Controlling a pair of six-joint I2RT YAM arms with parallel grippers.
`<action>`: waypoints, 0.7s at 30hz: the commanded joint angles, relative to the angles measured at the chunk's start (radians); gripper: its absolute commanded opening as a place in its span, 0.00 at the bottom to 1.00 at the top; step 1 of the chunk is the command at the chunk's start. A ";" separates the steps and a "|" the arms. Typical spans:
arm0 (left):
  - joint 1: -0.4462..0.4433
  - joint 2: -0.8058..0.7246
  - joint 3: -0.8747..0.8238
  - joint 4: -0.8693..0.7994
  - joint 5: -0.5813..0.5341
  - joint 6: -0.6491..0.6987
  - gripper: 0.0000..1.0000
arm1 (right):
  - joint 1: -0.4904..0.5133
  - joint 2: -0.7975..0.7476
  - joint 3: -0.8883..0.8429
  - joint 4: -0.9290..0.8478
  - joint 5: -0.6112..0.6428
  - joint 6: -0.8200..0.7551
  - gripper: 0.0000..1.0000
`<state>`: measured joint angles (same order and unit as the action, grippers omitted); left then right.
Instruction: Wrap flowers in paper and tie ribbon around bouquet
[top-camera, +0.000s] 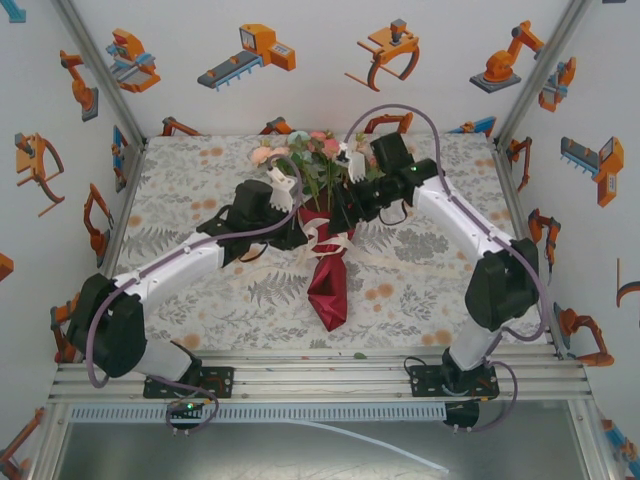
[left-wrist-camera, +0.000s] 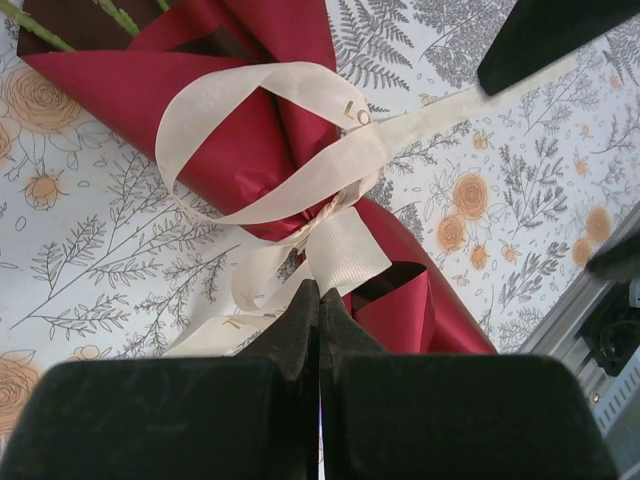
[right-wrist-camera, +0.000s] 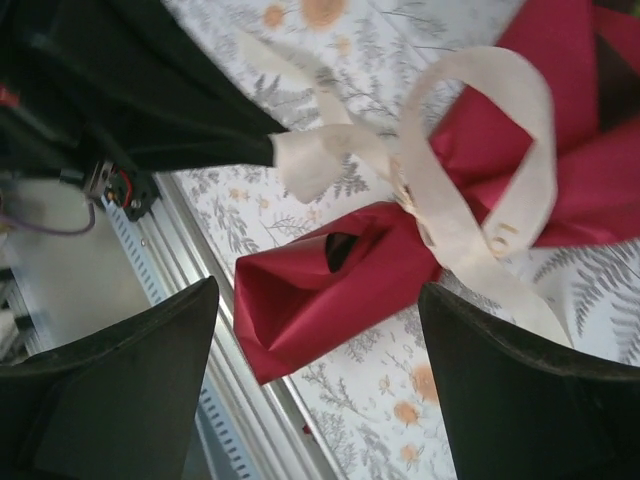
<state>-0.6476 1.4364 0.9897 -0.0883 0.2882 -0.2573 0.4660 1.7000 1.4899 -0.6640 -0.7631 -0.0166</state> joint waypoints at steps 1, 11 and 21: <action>-0.002 0.016 0.042 -0.014 0.026 0.030 0.00 | 0.019 -0.066 -0.162 0.357 -0.128 -0.104 0.72; -0.002 0.033 0.050 -0.009 0.054 0.030 0.00 | 0.032 -0.030 -0.336 0.796 -0.200 -0.162 0.76; -0.001 0.029 0.059 -0.020 0.042 0.034 0.00 | 0.045 0.008 -0.329 0.757 -0.249 -0.174 0.46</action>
<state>-0.6476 1.4651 1.0138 -0.0963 0.3149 -0.2462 0.5049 1.7042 1.1511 0.0734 -0.9791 -0.1608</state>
